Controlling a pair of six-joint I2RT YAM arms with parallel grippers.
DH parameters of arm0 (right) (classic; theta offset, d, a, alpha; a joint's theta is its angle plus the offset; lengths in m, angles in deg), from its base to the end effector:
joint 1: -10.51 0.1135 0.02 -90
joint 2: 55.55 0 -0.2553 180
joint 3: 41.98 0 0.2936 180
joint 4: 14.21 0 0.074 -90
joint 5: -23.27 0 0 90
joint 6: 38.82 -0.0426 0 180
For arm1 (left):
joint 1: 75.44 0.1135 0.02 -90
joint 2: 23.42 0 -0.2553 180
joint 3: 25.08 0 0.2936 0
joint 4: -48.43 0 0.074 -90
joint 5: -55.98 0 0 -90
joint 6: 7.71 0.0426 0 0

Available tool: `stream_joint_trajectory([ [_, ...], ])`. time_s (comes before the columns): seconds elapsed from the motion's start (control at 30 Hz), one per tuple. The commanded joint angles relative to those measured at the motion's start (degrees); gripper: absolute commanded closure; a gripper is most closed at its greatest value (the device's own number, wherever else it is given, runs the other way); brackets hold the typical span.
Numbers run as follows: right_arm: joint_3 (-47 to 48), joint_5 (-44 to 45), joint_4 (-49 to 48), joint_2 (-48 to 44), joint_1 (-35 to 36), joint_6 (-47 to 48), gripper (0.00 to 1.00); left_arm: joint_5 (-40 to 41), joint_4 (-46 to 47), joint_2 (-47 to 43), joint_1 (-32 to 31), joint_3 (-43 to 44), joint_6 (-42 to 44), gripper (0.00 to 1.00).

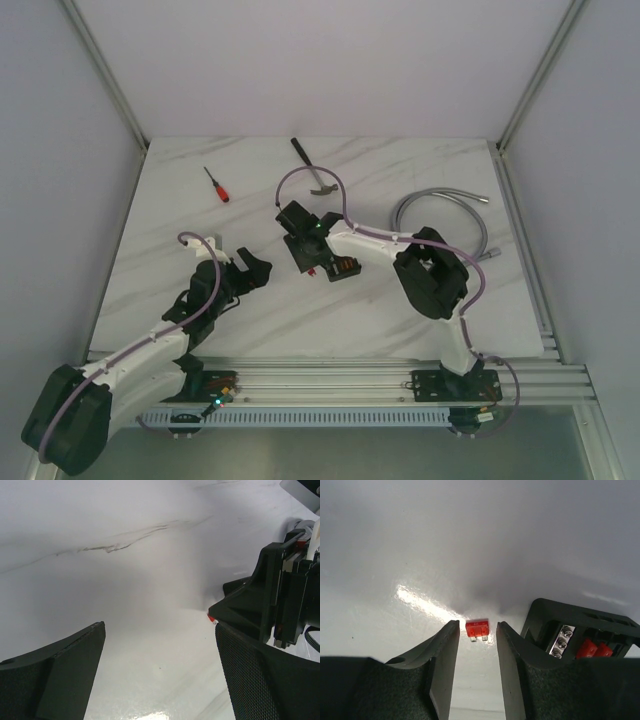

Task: Snap on the fuse box
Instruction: Pick up the fuse from the center of the board.

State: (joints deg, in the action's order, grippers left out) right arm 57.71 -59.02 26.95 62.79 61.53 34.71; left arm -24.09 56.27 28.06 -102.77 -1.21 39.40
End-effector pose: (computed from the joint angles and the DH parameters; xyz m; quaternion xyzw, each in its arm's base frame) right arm 0.3050 0.3678 0.1439 -0.2693 0.9251 0.0904 0.2521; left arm 0.2080 -0.0992 0.1380 -0.1596 0.8007 -0.2717 0.5095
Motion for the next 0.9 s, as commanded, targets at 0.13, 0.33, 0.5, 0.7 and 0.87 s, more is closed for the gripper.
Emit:
stream_joint_trajectory([
  [0.13,2.70,-0.52,1.95,2.58,-0.15,1.16,0.59,0.42,-0.39,-0.35,0.52,1.57,-0.14,0.00],
  [0.33,2.93,-1.00,3.10,3.26,-0.16,1.97,0.59,0.30,-0.39,-0.25,0.53,1.63,-0.17,0.00],
  [0.5,3.62,-2.78,3.82,4.50,-0.17,2.45,0.60,0.09,-0.42,-0.33,0.53,1.62,-0.25,0.00],
  [0.7,3.75,-3.15,5.07,4.93,-0.19,2.58,0.62,0.00,-0.40,-0.34,0.52,1.62,-0.17,0.00],
  [0.87,3.72,-3.22,6.22,5.22,-0.14,2.71,0.63,-0.13,-0.44,-0.50,0.52,1.62,-0.09,0.00],
])
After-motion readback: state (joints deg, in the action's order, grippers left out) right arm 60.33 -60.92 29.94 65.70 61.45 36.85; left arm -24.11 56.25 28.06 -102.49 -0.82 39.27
